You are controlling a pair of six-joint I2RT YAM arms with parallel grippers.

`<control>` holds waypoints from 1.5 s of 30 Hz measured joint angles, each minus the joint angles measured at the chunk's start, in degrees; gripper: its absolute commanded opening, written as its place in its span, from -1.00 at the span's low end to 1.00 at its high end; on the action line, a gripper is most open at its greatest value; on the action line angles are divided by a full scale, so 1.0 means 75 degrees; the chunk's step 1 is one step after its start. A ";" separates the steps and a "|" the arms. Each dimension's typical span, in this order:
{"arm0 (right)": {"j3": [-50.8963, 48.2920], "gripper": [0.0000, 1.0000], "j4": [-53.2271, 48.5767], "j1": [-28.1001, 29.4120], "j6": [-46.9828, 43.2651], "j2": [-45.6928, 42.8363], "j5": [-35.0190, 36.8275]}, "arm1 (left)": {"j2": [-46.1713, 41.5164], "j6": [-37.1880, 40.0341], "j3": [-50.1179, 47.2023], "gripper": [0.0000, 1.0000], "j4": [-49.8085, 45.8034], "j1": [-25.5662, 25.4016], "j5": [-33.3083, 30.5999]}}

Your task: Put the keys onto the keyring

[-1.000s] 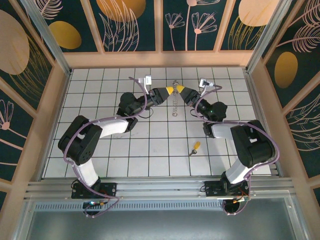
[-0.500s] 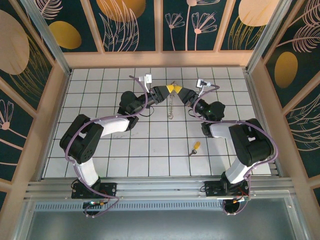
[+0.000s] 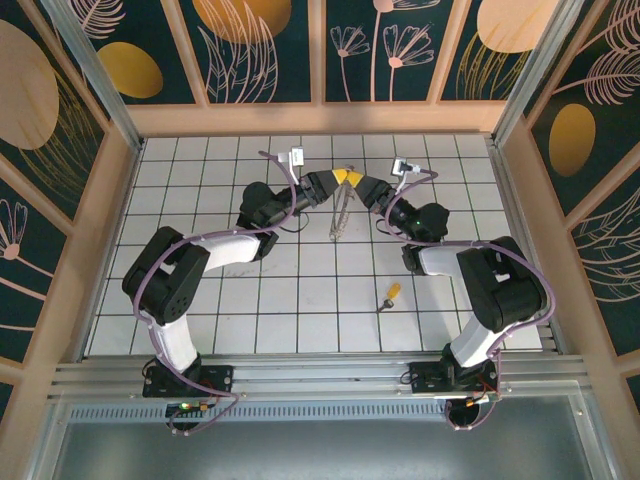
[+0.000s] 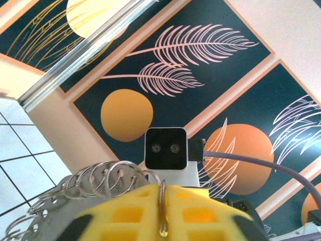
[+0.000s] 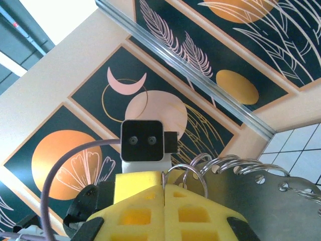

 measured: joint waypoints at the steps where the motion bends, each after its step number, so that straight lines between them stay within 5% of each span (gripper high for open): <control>1: 0.0000 -1.00 -0.0003 0.0000 0.0000 0.0003 0.0009 | 0.0012 -0.0003 0.0000 -1.00 0.0020 -0.0003 -0.0017; 2: 0.0003 -1.00 0.0006 0.0000 0.0003 0.0015 0.0023 | 0.0017 -0.0023 0.0000 -1.00 0.0038 -0.0003 -0.0041; 5: 0.0029 -0.47 0.0017 -0.0023 -0.0017 0.0035 0.0006 | 0.0041 -0.0009 0.0009 -1.00 0.0052 -0.0003 -0.0067; 7: 0.0026 -0.32 0.0020 -0.0079 0.0038 0.0026 -0.0047 | 0.0041 0.0082 0.0015 -1.00 0.0006 -0.0006 -0.0058; 15: -0.0755 -0.27 -0.0221 -0.0953 -0.0114 -0.0973 -0.0099 | 0.0029 0.1582 0.0516 -1.00 -0.1766 -0.0038 0.0405; 26: -0.1469 -0.25 -0.1294 -0.1017 -0.0895 -0.2136 -0.0393 | -0.0061 0.3622 0.1431 -1.00 -0.3768 -0.0038 0.1472; 45: -0.1483 -0.28 -0.1559 -0.0947 -0.1072 -0.2017 -0.0644 | -0.0108 0.3643 0.1533 -1.00 -0.3707 -0.0038 0.2585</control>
